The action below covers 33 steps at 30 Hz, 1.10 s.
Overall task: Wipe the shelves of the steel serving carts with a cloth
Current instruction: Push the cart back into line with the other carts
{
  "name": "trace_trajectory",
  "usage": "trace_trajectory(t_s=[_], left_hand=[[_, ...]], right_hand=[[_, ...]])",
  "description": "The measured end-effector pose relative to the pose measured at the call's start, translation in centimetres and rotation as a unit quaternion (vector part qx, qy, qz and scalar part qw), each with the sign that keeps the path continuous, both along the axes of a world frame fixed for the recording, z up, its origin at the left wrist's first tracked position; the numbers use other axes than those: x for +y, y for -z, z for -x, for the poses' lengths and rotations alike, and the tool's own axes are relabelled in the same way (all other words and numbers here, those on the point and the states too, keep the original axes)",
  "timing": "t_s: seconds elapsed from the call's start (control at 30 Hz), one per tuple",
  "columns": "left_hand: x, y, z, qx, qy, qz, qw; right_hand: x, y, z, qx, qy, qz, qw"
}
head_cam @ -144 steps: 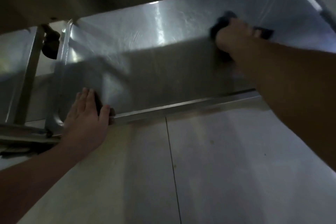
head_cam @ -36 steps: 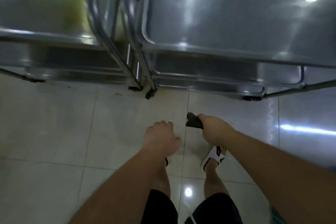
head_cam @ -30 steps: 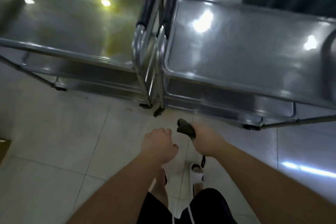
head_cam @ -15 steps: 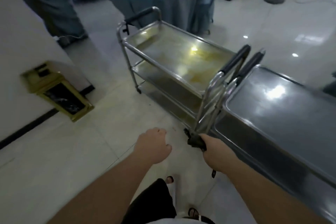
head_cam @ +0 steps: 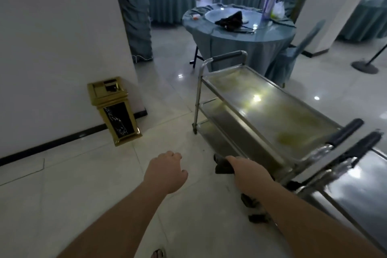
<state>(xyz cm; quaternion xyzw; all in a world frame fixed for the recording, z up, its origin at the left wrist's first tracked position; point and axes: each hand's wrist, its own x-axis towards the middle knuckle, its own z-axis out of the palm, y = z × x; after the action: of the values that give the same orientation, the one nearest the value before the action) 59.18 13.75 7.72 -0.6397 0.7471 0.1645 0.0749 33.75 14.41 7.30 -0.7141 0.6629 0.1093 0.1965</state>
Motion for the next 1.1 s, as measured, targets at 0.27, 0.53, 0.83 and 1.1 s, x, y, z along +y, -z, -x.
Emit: trace_trajectory(t_s=[0.27,0.53,0.83,1.1], left_hand=[[-9.0,0.2,-12.4,-0.013,-0.006,-0.002,1.000],[-18.5,2.2,-12.5,-0.002,0.032,-0.019,0.999],[-37.8,1.1,-5.6,-0.015,0.062,0.012,0.998],[-52.7,-1.4,1.6,-0.015,0.078,0.026,0.997]], right_hand=[[-9.1,0.2,-14.3,-0.068,-0.002,0.007,0.998],[-18.1,0.4,-13.9,-0.061,0.042,-0.004,0.997],[-35.6,0.3,-7.8,-0.072,0.080,0.001,0.994],[-50.1,-2.2,-0.9,-0.032,0.077,0.023,0.996]])
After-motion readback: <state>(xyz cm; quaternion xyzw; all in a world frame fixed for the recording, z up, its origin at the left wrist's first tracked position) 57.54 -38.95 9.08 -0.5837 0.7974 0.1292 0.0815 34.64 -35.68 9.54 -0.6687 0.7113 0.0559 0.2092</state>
